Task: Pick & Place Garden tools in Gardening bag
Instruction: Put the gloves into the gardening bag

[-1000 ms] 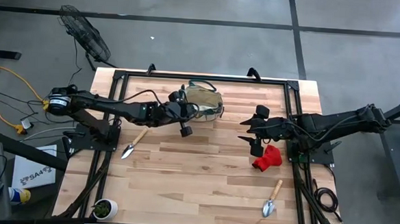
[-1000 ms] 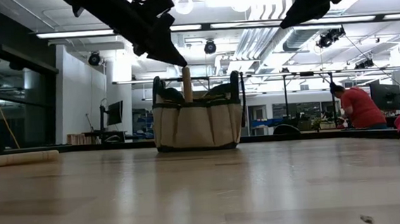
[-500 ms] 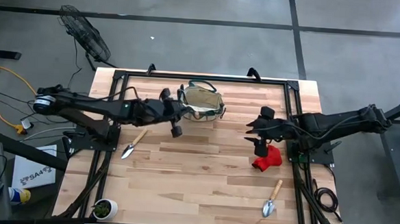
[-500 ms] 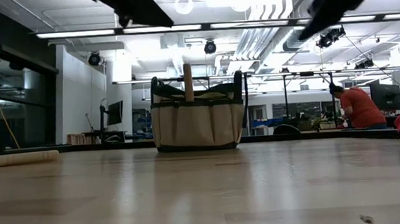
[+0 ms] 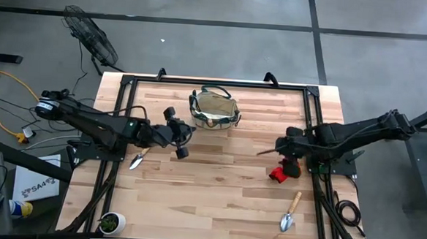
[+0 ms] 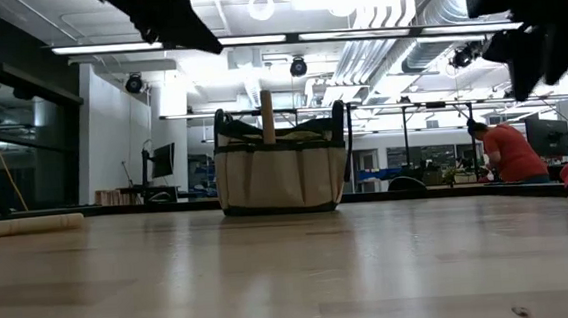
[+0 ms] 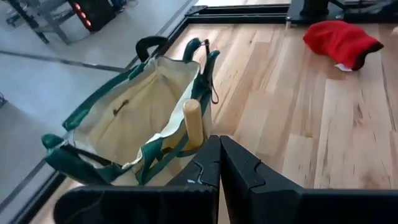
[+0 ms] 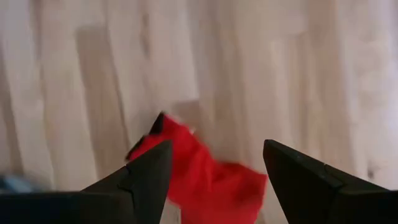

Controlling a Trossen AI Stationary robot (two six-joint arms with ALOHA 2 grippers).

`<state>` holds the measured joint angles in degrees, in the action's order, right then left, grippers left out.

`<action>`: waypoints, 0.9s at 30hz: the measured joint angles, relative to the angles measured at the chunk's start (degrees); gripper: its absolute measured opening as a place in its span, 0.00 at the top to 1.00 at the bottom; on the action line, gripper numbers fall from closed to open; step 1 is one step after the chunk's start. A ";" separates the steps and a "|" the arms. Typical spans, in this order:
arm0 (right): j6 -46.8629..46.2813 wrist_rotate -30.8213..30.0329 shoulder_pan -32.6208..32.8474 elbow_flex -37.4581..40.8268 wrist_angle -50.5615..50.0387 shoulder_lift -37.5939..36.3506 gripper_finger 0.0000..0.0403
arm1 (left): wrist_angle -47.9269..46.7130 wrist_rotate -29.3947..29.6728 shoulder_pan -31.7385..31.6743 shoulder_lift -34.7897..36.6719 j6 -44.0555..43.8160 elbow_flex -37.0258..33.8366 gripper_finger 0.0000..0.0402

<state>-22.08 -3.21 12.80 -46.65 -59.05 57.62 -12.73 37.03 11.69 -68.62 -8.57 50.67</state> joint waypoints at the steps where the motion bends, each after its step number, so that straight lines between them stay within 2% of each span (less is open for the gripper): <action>1: 0.83 1.18 0.53 0.00 -0.33 0.77 0.40 | 0.13 0.00 0.00 0.00 -0.82 -0.34 1.00; 5: 2.65 5.63 2.88 0.00 -0.74 4.47 0.40 | 0.20 0.03 -0.03 0.00 -2.93 -1.63 1.00; 8: 3.01 6.15 5.03 0.00 -0.76 7.37 0.40 | 0.24 -0.20 -0.03 0.00 -3.73 -1.77 1.00; 16: 4.41 3.22 8.87 0.00 -0.83 15.79 0.40 | 0.35 -1.39 -0.03 0.00 -3.96 -1.77 1.00; 27: 4.41 1.70 9.50 0.00 -1.96 25.63 0.40 | 0.35 -2.03 -0.03 0.00 -4.01 -1.77 1.00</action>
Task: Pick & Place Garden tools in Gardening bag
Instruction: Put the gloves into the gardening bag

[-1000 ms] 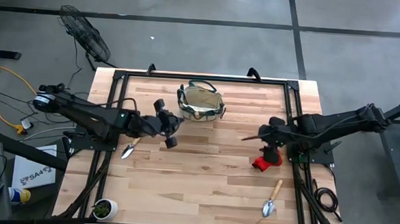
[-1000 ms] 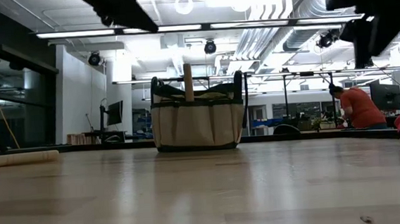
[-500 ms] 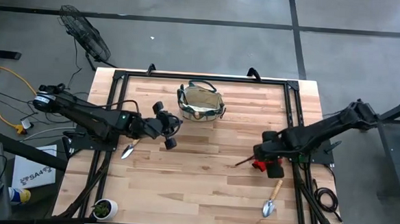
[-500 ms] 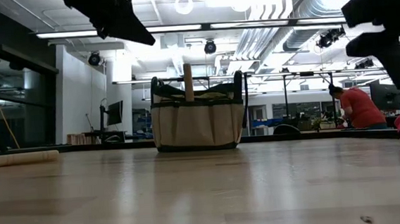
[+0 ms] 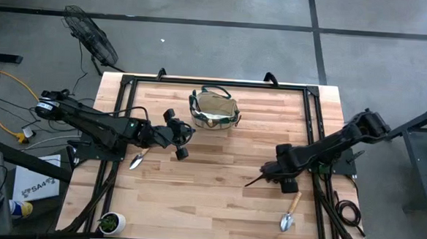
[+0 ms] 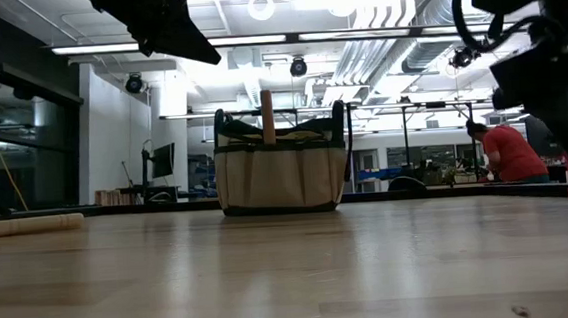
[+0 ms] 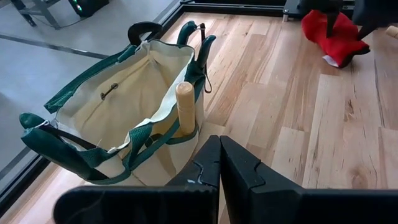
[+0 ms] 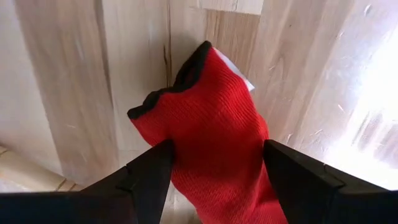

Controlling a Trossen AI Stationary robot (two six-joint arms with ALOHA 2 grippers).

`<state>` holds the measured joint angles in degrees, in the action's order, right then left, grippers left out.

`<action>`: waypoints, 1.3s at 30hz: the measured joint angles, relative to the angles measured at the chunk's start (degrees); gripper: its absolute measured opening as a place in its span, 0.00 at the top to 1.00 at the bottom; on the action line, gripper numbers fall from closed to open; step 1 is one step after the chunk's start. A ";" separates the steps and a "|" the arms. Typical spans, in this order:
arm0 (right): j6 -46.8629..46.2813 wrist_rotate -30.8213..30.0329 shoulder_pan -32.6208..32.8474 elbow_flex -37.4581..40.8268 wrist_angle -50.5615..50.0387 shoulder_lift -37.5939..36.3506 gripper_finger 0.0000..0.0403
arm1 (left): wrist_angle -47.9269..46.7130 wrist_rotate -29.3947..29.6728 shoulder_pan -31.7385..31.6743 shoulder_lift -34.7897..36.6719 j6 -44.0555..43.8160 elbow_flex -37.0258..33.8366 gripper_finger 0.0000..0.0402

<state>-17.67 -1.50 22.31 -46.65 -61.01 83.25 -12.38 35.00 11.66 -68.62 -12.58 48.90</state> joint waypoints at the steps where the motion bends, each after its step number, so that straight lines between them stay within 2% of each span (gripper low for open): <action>1: 0.00 0.12 0.00 0.00 0.09 0.68 0.40 | 0.00 -0.02 0.00 0.00 0.00 0.00 1.00; 5: 0.00 0.52 0.00 0.00 0.23 3.19 0.42 | 0.00 -0.07 0.00 0.00 0.00 0.00 1.00; 9: -0.02 0.34 0.00 -0.02 0.47 4.35 0.50 | -0.04 -0.09 0.00 0.00 0.01 0.00 1.00; 21: -2.28 -1.47 -0.27 0.00 4.69 2.89 0.94 | -0.22 -1.20 0.00 0.00 -0.81 0.00 1.00; 26: -3.36 -4.34 -0.60 0.00 10.13 0.69 0.95 | 0.00 -1.18 0.00 0.00 -0.82 0.00 1.00; 31: -3.35 -8.23 -1.82 0.00 17.63 -5.45 0.96 | 2.06 -2.28 -0.02 -0.08 -0.51 0.00 1.00; 39: 4.62 -13.40 -5.32 0.00 35.50 -18.58 0.96 | 13.65 -5.91 -0.02 -2.88 8.26 0.00 1.00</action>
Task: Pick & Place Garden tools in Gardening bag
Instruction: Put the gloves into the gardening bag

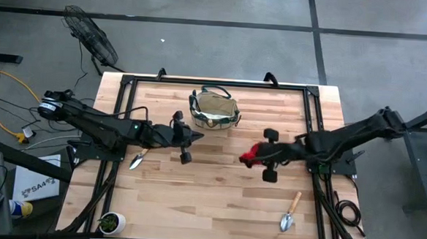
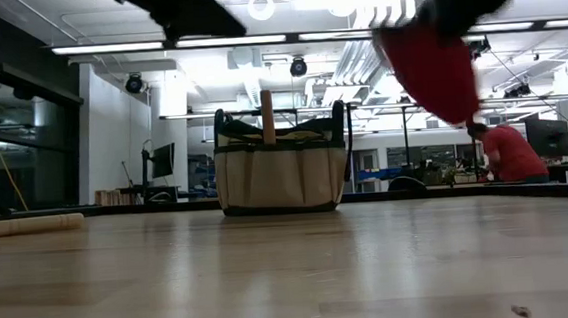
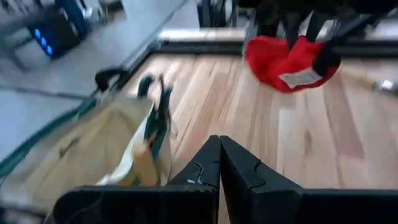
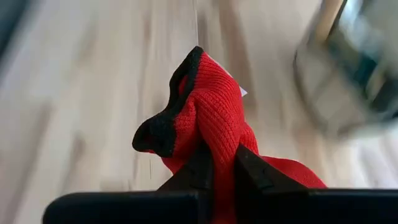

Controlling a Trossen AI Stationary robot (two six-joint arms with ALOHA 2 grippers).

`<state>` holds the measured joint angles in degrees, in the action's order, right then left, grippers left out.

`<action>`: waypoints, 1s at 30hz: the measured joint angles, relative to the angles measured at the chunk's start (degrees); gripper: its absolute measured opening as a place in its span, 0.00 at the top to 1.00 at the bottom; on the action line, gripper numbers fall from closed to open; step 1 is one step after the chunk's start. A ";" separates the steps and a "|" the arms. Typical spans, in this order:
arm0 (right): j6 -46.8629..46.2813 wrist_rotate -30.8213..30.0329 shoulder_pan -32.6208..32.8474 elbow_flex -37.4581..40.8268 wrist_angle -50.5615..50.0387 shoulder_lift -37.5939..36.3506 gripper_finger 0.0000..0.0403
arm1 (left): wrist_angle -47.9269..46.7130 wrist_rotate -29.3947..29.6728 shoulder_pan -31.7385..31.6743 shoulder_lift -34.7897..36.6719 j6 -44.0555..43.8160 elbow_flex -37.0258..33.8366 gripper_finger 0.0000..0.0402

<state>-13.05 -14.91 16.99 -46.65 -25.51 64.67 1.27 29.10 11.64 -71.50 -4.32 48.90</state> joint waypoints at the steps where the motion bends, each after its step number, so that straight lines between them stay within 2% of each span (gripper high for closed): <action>1: 1.66 -0.01 -0.50 0.00 2.77 -1.22 0.96 | 2.08 -0.01 -0.02 -0.62 0.88 0.00 1.00; 6: 10.00 1.40 -2.80 0.00 14.98 -4.66 0.96 | 10.14 0.31 -0.02 -2.85 4.25 0.02 0.91; 10: 14.86 5.77 -4.86 0.00 21.58 -4.48 0.96 | 15.03 0.33 -0.04 -4.05 5.60 0.02 0.75; 14: 19.84 13.51 -7.13 0.00 25.77 -4.25 0.96 | 20.71 -0.84 -0.04 -5.38 5.58 0.02 0.58; 17: 24.68 22.72 -8.94 0.00 28.86 -4.25 0.96 | 23.82 -4.87 -0.59 -6.35 5.60 0.02 0.47; 21: 28.30 37.56 -11.86 0.00 32.58 -4.25 0.96 | 27.08 -14.75 -3.13 -7.40 4.96 0.02 0.37; 26: 29.69 45.66 -15.48 0.00 34.65 -4.23 0.96 | 33.61 -26.58 -6.40 -9.53 3.81 0.02 0.30; 30: 29.90 56.05 -17.83 0.00 37.65 -3.47 0.96 | 38.24 -31.32 -7.95 -11.08 2.77 0.04 0.29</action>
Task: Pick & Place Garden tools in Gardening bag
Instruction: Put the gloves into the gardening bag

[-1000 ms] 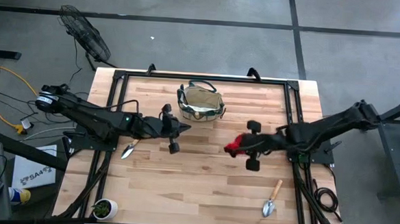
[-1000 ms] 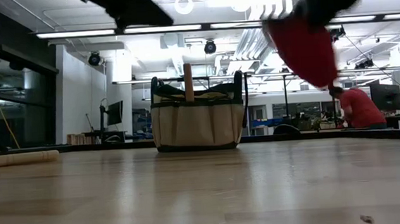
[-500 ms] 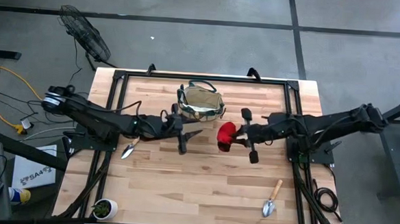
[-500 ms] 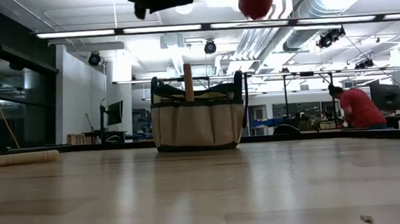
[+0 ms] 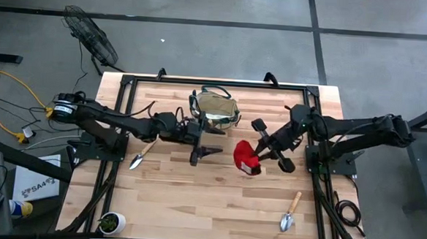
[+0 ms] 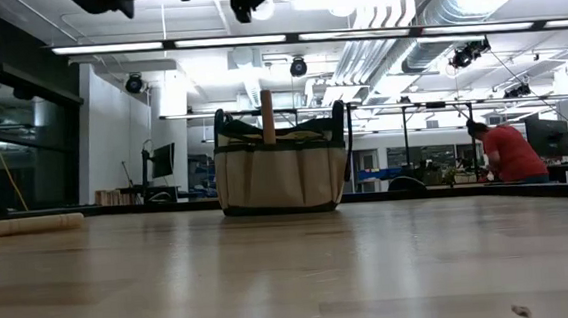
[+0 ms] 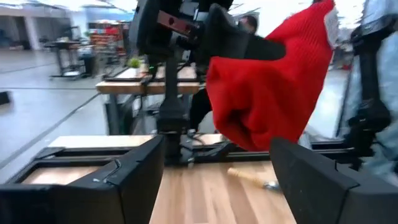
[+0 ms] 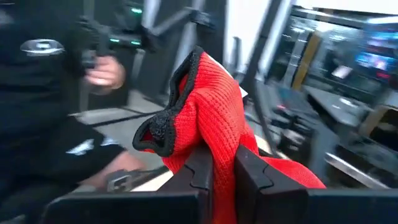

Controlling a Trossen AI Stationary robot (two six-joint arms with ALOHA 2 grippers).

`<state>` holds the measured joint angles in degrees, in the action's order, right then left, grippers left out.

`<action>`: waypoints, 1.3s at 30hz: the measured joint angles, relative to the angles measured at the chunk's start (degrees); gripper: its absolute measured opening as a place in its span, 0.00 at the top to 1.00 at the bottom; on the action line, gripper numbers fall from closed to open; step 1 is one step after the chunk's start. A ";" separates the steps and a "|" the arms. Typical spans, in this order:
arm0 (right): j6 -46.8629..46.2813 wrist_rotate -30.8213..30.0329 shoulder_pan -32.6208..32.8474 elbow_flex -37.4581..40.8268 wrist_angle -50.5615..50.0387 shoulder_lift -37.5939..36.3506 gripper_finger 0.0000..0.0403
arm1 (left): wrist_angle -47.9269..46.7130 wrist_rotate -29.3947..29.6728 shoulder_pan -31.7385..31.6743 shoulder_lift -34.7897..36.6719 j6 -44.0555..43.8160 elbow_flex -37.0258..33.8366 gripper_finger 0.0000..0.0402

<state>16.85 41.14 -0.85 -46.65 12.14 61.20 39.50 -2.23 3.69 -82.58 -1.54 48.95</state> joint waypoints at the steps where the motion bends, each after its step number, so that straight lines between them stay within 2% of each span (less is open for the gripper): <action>1: 0.22 2.66 -0.65 0.00 0.48 0.38 0.96 | 0.66 -1.39 -0.50 -0.40 -0.29 0.02 0.29; 6: 1.65 13.32 -3.18 0.00 8.00 3.98 0.96 | 2.51 -6.15 -1.65 -3.99 -2.86 2.48 0.29; 11: 1.55 16.49 -5.34 0.00 14.80 7.86 0.96 | 3.02 -8.83 -1.54 -6.93 -3.31 4.85 0.29; 16: 1.50 19.45 -7.66 0.00 15.13 9.03 0.96 | 3.60 -15.70 -1.56 -8.25 -4.69 6.01 0.29; 24: 1.45 20.82 -7.90 0.00 15.59 9.43 0.96 | 4.25 -19.00 -1.49 -8.44 -5.02 5.97 0.29; 29: 1.47 20.73 -7.90 0.00 16.73 9.43 0.96 | 5.54 -18.90 -1.47 -8.44 -6.15 5.95 0.29; 34: 1.71 17.79 -7.71 0.00 17.46 9.75 0.96 | 6.87 -18.66 -1.47 -8.44 -6.25 5.92 0.29; 39: 0.75 17.77 -7.73 0.00 23.72 12.72 0.96 | 7.38 -18.07 -1.47 -8.44 -6.27 5.92 0.29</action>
<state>17.60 58.91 -8.58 -46.65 35.86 73.92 46.88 -20.29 2.22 -91.02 -7.81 54.87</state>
